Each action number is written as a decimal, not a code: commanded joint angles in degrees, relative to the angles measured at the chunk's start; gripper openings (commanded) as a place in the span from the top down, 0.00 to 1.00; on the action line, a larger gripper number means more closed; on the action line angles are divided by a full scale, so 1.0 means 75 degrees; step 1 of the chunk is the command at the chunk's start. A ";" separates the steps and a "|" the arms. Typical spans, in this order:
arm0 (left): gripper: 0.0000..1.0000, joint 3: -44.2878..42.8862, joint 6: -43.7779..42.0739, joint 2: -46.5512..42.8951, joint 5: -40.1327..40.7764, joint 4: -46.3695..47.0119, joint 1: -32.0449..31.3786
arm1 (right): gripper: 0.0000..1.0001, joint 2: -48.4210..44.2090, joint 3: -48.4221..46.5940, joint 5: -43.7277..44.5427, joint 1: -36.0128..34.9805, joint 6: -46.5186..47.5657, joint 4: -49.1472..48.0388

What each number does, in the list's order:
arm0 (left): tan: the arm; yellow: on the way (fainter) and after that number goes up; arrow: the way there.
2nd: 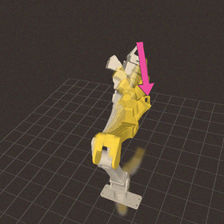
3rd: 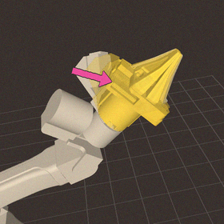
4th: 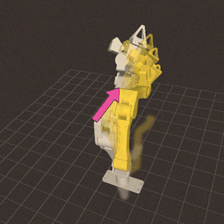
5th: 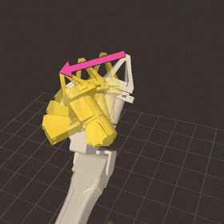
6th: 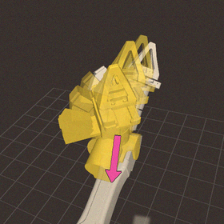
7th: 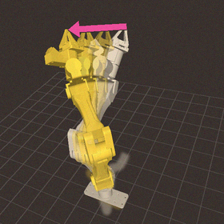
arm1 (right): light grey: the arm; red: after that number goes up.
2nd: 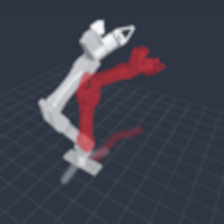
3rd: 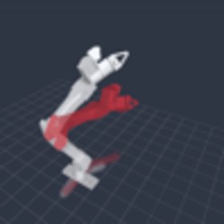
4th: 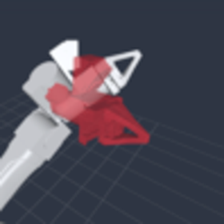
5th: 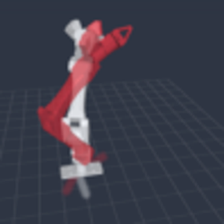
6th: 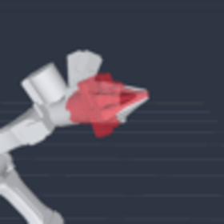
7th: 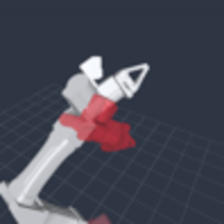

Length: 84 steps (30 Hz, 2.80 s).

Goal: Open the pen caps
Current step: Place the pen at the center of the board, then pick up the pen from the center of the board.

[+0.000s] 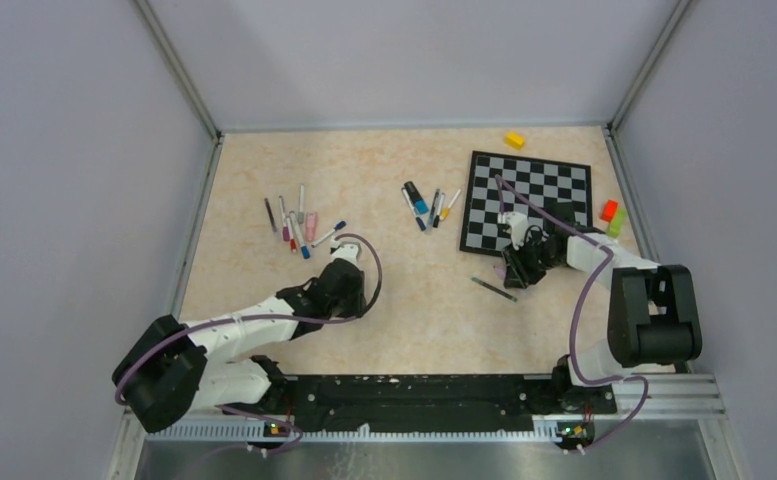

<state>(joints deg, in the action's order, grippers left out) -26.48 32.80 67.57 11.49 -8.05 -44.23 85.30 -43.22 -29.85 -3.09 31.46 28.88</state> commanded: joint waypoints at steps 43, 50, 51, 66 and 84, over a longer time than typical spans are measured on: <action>0.01 -0.0511 -0.0260 -0.1390 -0.0460 0.2974 0.0026 | 0.64 -0.1176 -0.0296 0.0232 0.0084 -0.0150 -0.0210; 0.01 -0.1602 0.0401 0.0483 0.0140 0.2941 0.0026 | 0.64 -0.1536 -0.0281 0.0263 0.0084 -0.0357 -0.0378; 0.01 -0.1794 0.0498 0.0749 0.0317 0.2883 0.0026 | 0.64 -0.1540 -0.0282 0.0352 0.0084 -0.0510 -0.0448; 0.39 -0.9148 0.1605 0.6619 0.1953 -0.3141 0.0335 | 0.64 -0.1528 -0.0348 0.0493 0.0078 -0.0826 -0.0593; 0.60 -1.1153 0.1014 0.8216 0.1657 -0.3775 0.0586 | 0.64 -0.1365 -0.0356 0.0569 0.0084 -0.0814 -0.0598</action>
<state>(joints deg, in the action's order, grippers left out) -107.22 41.85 128.11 24.84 -35.18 -40.53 75.37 -43.27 -25.76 -2.83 25.78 25.74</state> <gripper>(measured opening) 0.408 0.359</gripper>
